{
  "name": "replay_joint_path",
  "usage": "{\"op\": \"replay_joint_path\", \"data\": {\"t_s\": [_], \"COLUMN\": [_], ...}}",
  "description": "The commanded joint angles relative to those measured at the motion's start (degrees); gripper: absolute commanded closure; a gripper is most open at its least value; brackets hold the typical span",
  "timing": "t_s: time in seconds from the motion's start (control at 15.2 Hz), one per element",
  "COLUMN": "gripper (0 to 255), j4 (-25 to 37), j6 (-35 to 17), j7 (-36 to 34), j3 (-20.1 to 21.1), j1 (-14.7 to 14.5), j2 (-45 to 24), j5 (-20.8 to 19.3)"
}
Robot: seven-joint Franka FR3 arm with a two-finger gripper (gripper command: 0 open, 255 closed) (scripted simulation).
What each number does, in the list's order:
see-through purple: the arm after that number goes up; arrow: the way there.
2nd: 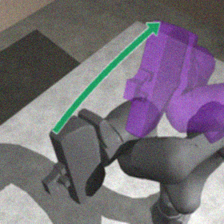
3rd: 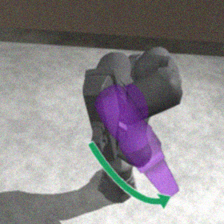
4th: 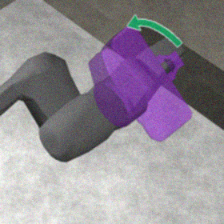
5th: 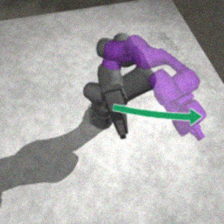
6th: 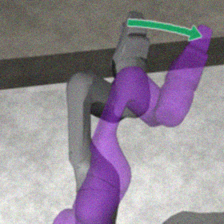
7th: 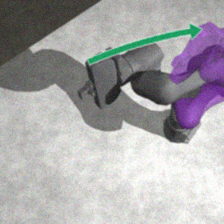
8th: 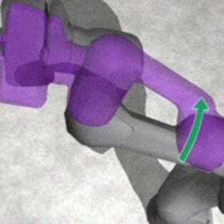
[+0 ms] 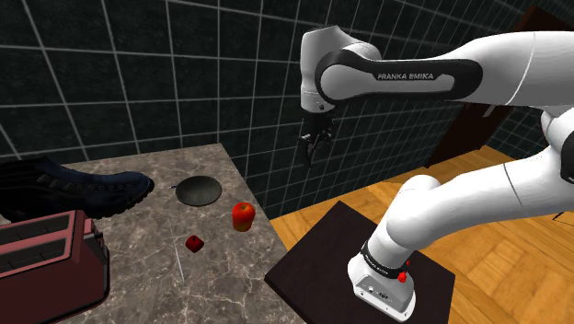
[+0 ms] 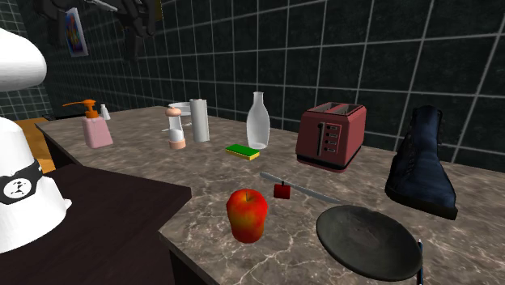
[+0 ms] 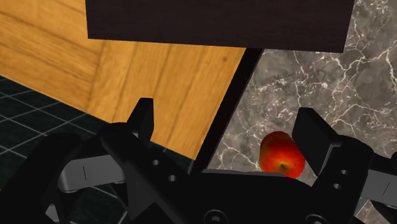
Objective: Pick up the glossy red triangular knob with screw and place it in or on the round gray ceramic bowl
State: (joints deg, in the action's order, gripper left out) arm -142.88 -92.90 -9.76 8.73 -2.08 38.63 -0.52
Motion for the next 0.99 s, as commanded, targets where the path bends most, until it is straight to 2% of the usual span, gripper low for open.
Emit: {"op": "replay_joint_path", "data": {"t_s": [0.0,0.53,0.92], "gripper": [0,0,0], "j4": [-1.03,-1.43,1.68], "j6": [-4.18,-19.44,-29.65], "j7": [-1.25,-7.49,-13.5], "j3": [1.34,7.69,12.19], "j1": [-0.54,-2.45,-2.99], "j2": [-2.51,-15.37,-27.59], "j5": [0.73,2.18,-0.35]}}
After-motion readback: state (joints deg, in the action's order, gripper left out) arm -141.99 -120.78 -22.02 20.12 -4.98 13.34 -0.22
